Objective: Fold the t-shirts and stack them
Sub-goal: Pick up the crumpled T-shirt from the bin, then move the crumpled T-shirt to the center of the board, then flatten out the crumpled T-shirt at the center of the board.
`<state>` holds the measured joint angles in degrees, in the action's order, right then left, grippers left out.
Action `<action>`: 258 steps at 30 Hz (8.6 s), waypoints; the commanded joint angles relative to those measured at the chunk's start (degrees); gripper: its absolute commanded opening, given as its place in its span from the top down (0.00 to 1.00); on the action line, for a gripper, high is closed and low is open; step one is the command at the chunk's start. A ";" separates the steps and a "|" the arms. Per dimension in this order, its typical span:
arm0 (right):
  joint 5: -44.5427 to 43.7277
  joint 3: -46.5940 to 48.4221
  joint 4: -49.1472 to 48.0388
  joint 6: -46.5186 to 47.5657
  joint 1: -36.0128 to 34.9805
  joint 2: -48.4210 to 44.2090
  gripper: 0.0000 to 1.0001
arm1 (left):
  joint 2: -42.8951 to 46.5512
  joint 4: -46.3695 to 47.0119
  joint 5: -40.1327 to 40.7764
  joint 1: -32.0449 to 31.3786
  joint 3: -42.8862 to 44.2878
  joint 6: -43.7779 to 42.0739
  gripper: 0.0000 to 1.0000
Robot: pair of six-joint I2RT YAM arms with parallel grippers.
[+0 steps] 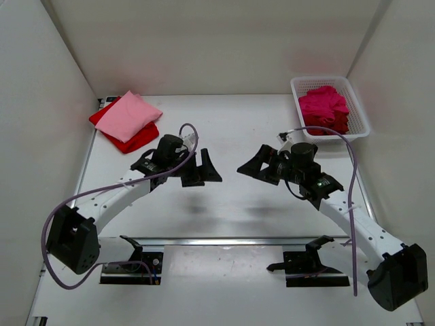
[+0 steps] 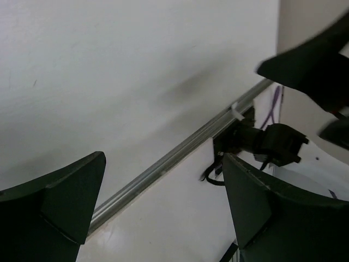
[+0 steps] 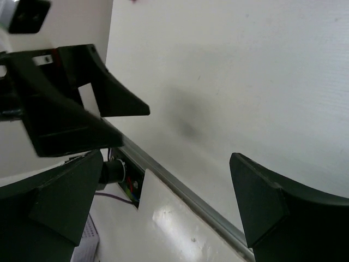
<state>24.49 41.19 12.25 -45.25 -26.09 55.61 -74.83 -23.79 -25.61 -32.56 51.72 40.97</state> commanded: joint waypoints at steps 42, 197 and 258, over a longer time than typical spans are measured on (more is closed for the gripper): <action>-11.91 39.74 24.22 21.52 18.70 25.76 0.69 | -11.66 5.68 -12.36 11.63 15.61 -4.51 0.31; -6.48 21.37 15.45 24.07 -11.87 27.68 0.65 | -7.03 1.64 -1.72 17.94 -4.51 -4.07 0.49; -13.51 39.59 31.70 29.34 7.00 23.05 1.00 | 1.97 -5.20 3.00 -7.69 -6.73 -8.71 0.15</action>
<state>8.29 80.82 41.71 -17.28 -21.61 80.66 -72.16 -26.98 -25.19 -37.56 41.50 35.94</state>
